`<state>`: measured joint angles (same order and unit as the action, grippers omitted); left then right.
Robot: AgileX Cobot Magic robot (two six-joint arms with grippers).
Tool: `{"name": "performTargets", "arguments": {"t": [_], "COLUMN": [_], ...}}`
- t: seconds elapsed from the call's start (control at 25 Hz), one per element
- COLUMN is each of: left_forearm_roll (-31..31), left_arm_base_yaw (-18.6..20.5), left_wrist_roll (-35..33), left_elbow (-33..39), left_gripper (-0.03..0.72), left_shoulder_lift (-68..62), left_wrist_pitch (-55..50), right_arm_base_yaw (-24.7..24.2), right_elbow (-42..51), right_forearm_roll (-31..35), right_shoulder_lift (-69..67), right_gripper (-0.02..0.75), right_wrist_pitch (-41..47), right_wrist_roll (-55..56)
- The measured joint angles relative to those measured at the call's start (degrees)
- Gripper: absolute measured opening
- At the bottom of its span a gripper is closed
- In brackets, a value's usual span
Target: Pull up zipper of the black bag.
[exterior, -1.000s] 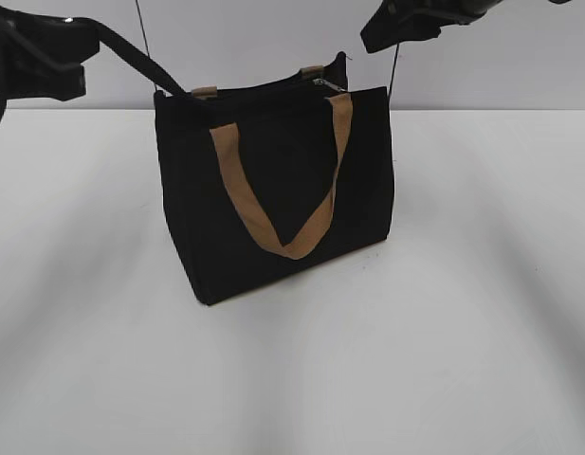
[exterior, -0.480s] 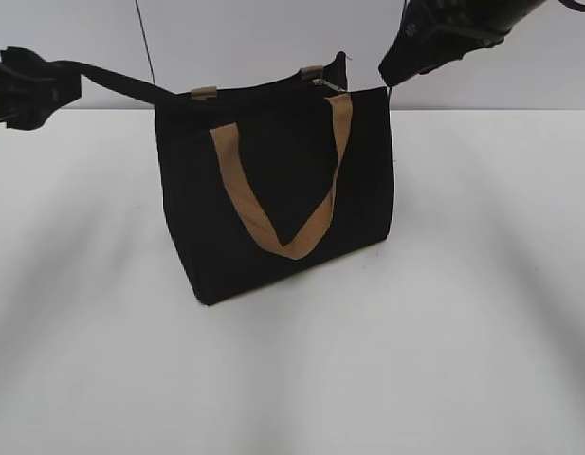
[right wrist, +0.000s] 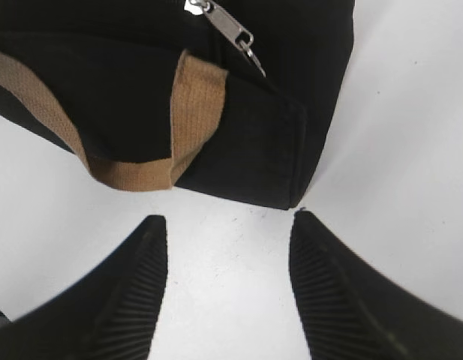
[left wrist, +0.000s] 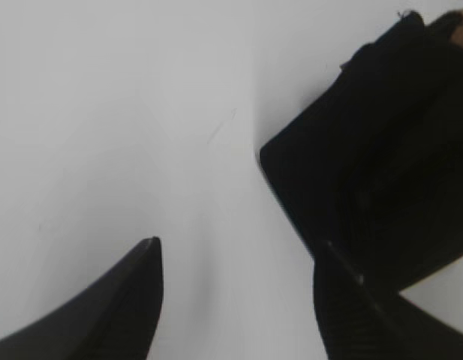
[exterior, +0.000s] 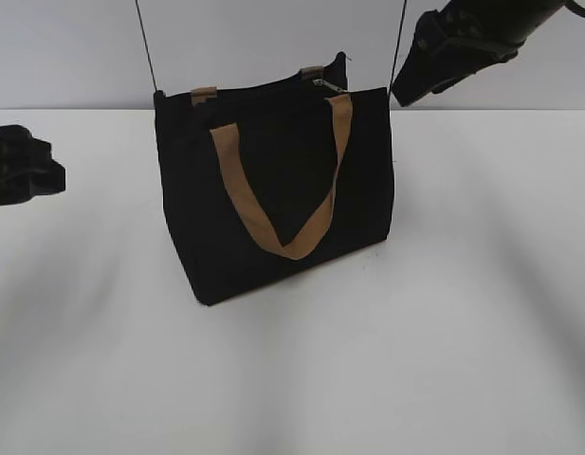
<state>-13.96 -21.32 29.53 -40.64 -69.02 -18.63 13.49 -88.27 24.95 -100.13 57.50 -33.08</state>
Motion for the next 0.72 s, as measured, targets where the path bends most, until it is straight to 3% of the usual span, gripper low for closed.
{"name": "performTargets", "arguments": {"t": [0.32,0.56,0.72], "left_forearm_roll": [13.52,14.8,15.1], "left_arm_base_yaw": [-0.64,0.61,5.89], "left_wrist_roll": [-9.28,-14.38,-17.14], "left_elbow": [-5.07,-13.61,-14.72], "left_gripper": [0.475,0.47,0.451], "left_shoulder_lift": [0.05,-1.92,-2.1], "left_wrist_pitch": [-19.92,-39.8,-43.59], "right_arm_base_yaw": [0.0,-0.32,-0.46], "right_elbow": [0.0,0.0,0.0], "right_forearm_roll": [-7.61,-13.91,-16.12], "right_shoulder_lift": [0.04,0.04,0.48], "right_gripper": [0.398,0.398,0.398], "right_wrist_pitch": [6.02,11.6,11.96], "right_wrist_roll": [9.49,19.13,21.56]}}
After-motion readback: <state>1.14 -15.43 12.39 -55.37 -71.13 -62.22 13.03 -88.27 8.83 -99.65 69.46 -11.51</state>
